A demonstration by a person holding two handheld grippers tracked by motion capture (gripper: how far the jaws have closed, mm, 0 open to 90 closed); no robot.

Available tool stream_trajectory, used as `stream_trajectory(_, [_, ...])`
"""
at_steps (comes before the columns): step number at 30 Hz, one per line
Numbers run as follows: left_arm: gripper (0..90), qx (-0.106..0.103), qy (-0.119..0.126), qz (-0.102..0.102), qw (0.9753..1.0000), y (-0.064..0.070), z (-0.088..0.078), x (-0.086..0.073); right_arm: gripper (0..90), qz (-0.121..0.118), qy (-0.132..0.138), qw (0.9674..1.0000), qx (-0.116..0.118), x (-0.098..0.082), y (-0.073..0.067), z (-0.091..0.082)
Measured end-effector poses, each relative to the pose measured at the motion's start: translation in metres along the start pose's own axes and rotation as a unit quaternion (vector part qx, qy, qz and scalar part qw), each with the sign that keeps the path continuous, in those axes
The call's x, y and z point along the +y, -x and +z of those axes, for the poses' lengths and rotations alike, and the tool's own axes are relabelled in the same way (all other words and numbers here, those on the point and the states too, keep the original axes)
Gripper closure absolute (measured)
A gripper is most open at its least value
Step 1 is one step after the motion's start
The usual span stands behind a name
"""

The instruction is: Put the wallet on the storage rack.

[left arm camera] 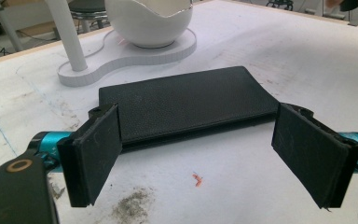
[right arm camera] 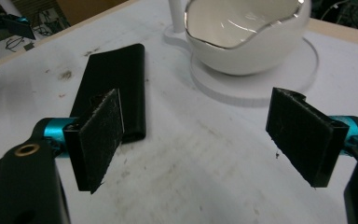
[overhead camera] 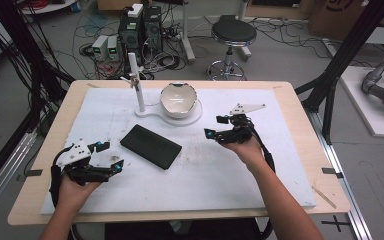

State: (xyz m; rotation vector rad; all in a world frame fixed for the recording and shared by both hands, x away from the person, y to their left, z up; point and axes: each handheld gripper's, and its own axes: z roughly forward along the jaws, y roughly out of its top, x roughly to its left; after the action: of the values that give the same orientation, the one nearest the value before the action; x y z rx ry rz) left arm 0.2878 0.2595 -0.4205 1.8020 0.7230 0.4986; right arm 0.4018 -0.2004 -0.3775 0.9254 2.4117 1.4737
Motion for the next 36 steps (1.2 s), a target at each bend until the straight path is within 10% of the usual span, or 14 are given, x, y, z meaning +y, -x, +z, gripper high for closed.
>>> stream_trajectory(17, [15.9, 0.001, -0.003, -0.003, 1.0000, 0.000, -0.003, -0.002, 19.4, -0.008, -0.073, 0.9970, 0.027, 0.021, -0.021, 0.087])
stream_trajectory(31, [15.9, 0.000, -0.007, -0.002, 1.0000, 0.001, -0.002, -0.003, 19.2, 0.004, -0.172, 0.9825, 0.072, -0.003, -0.037, 0.135])
stream_trajectory(36, [15.9, 0.002, -0.004, -0.002, 1.0000, 0.001, -0.002, -0.002, 24.3, 0.000, -0.171, 0.9821, 0.078, -0.004, -0.042, 0.134])
